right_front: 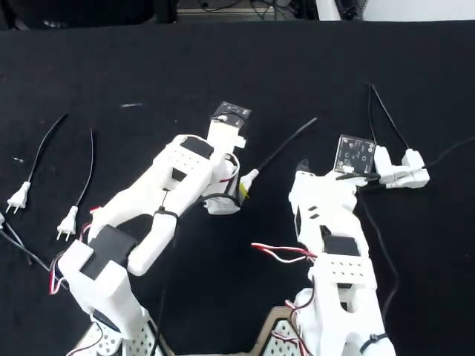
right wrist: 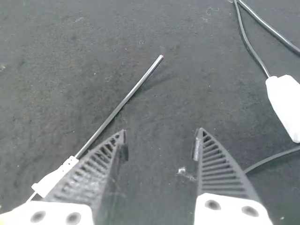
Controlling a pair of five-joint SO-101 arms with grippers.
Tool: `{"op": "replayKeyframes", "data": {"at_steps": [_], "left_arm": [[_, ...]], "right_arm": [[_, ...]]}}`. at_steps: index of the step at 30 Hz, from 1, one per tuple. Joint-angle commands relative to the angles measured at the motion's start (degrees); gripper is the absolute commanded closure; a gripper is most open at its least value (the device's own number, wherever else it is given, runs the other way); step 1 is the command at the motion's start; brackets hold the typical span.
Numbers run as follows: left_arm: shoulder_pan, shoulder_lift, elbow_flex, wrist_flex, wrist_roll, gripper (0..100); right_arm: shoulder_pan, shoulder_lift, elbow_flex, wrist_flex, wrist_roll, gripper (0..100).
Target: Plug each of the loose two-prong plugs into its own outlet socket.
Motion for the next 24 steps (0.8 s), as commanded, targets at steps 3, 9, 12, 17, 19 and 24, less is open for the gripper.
{"op": "replayKeyframes", "data": {"at_steps": [3, 9, 12, 17, 19, 24], "left_arm": [[-4.35, -1.67, 0.66, 0.18, -0.09, 73], [-7.87, -6.15, 0.4, 1.67, -0.18, 73], [-7.96, -8.62, 0.22, 4.66, -0.18, 73], [-7.87, -13.54, 0.4, 7.82, -0.18, 73], [-7.87, -14.95, 0.66, 9.49, -0.18, 73], [-8.04, -16.88, 0.66, 19.6, -2.9, 73]], "right_arm": [[-1.05, -1.89, -3.03, -1.76, -0.35, 77.9], [-1.05, -1.89, -3.12, -1.76, -0.35, 77.9], [-1.05, -1.89, -3.12, -1.76, -0.35, 77.9], [-1.05, -1.89, -3.12, -1.76, -0.35, 77.9], [-1.05, -1.89, -3.03, -1.76, -0.35, 77.9], [-1.05, -1.89, -3.03, -1.76, -0.35, 77.9]]}}
